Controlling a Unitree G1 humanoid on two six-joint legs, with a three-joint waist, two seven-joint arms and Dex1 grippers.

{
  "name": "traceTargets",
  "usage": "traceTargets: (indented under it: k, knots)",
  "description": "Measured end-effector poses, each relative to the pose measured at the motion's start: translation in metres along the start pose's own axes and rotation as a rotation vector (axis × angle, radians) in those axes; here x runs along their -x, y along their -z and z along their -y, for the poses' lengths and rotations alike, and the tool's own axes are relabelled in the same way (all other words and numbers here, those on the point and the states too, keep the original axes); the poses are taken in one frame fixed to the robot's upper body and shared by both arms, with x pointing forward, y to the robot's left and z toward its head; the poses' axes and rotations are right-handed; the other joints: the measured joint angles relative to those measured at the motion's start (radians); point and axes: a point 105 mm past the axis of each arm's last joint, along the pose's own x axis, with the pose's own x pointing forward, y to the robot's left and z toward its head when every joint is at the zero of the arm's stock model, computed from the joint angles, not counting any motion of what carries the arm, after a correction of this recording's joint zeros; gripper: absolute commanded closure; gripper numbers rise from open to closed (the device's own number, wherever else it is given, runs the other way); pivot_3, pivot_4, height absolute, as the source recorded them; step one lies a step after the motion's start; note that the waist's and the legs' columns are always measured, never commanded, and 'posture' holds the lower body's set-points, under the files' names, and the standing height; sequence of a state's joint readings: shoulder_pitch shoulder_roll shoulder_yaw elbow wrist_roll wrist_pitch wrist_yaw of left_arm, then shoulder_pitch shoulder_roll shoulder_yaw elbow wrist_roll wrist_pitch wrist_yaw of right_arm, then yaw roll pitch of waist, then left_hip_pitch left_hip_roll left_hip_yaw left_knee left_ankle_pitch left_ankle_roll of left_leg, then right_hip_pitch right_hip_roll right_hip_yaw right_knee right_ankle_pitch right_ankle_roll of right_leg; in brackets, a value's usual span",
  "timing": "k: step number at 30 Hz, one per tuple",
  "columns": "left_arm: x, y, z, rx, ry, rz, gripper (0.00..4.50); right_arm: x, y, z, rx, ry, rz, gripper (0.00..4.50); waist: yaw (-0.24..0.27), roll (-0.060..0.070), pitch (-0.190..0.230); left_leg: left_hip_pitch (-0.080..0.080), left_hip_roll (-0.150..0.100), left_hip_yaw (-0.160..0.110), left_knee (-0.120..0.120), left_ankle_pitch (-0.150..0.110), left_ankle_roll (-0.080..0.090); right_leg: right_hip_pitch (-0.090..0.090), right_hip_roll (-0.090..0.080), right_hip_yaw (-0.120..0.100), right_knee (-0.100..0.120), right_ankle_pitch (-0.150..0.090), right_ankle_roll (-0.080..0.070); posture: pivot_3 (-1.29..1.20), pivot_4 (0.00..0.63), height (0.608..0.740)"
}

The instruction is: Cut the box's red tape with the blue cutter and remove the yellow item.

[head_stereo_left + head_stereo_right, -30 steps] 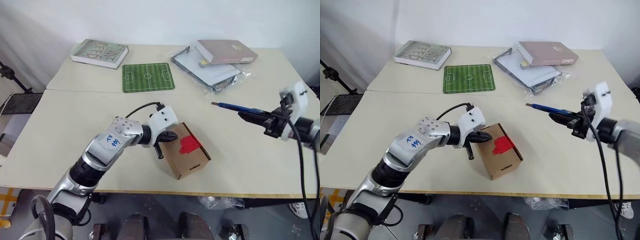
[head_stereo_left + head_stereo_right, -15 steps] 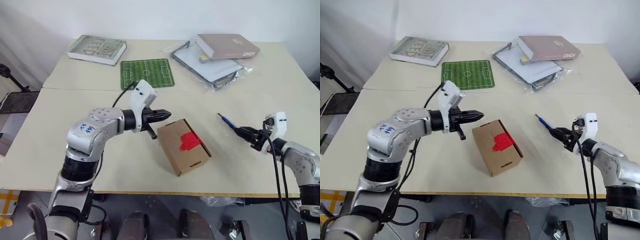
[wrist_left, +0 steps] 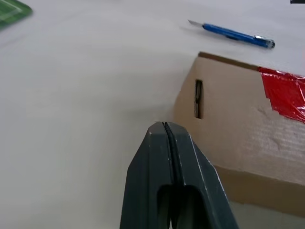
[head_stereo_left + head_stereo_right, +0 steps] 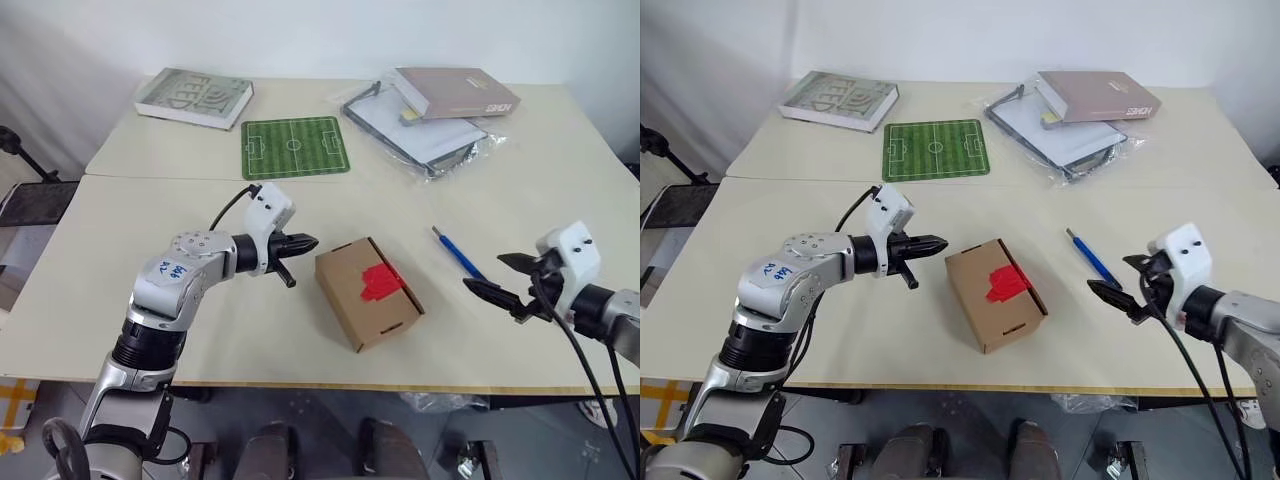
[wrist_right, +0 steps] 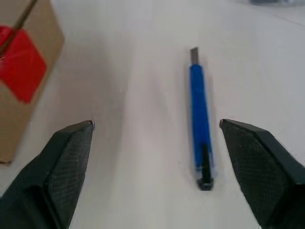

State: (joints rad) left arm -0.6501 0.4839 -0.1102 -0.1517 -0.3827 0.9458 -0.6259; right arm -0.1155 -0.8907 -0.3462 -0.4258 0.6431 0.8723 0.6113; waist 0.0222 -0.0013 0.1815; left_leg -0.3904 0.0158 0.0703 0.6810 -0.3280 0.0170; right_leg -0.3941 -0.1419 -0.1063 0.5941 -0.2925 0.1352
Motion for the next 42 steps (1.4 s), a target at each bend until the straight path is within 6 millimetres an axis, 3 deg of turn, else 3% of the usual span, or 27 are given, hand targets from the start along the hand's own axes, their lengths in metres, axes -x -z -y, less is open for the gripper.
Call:
traceTargets:
  k: [5,9,13,17,22,30,42]
  knots:
    - [0.027,0.043,-0.003,0.126,0.007,-0.147,4.50,-0.030,-0.024,-0.022,0.057,-0.091,0.038,3.08,-0.010,-0.001,0.001,0.001,0.002,0.000,0.000,0.000,0.000,-0.001,0.002,0.000,0.002,-0.001,-0.002,0.00,0.150,0.740]
    - [0.034,0.061,0.017,0.213,0.090,-0.191,4.50,-0.055,-0.020,-0.033,0.092,-0.160,-0.025,4.46,0.005,-0.002,0.002,-0.001,0.001,-0.002,0.001,0.000,0.000,-0.001,0.000,0.000,0.001,-0.001,-0.001,0.00,0.150,0.740]
    - [0.024,0.057,0.037,0.238,0.139,-0.136,4.50,-0.074,-0.006,-0.042,0.139,-0.256,-0.119,4.49,0.008,-0.002,0.002,-0.002,-0.002,-0.002,0.001,0.000,0.001,0.000,-0.005,-0.001,0.001,0.000,0.001,0.00,0.150,0.740]
    - [0.009,0.045,0.046,0.263,0.126,-0.044,4.50,-0.079,0.000,-0.054,0.177,-0.352,-0.158,4.49,0.004,-0.002,0.002,-0.002,-0.004,-0.001,0.001,0.000,0.002,0.000,-0.005,-0.001,-0.001,0.002,0.003,0.00,0.150,0.740]
    - [0.007,0.037,0.032,0.281,0.023,0.025,4.50,-0.075,-0.014,-0.071,0.206,-0.434,-0.121,4.49,0.000,-0.002,0.002,-0.001,-0.003,-0.001,0.001,0.001,0.002,0.000,-0.003,-0.002,0.001,0.002,0.003,0.00,0.150,0.740]
    - [0.001,0.031,0.013,0.264,-0.050,0.058,4.50,-0.076,-0.016,-0.087,0.187,-0.484,-0.123,4.49,0.005,-0.002,0.002,-0.001,-0.004,-0.001,0.002,0.001,0.002,0.000,-0.004,-0.002,0.000,0.002,0.003,0.00,0.150,0.740]
    - [-0.009,0.031,0.019,0.222,-0.010,0.033,4.50,-0.078,-0.015,-0.074,0.228,-0.393,-0.142,4.49,0.004,-0.002,0.002,-0.001,-0.004,-0.001,0.002,0.001,0.002,0.000,-0.004,-0.002,0.001,0.002,0.003,0.00,0.150,0.740]
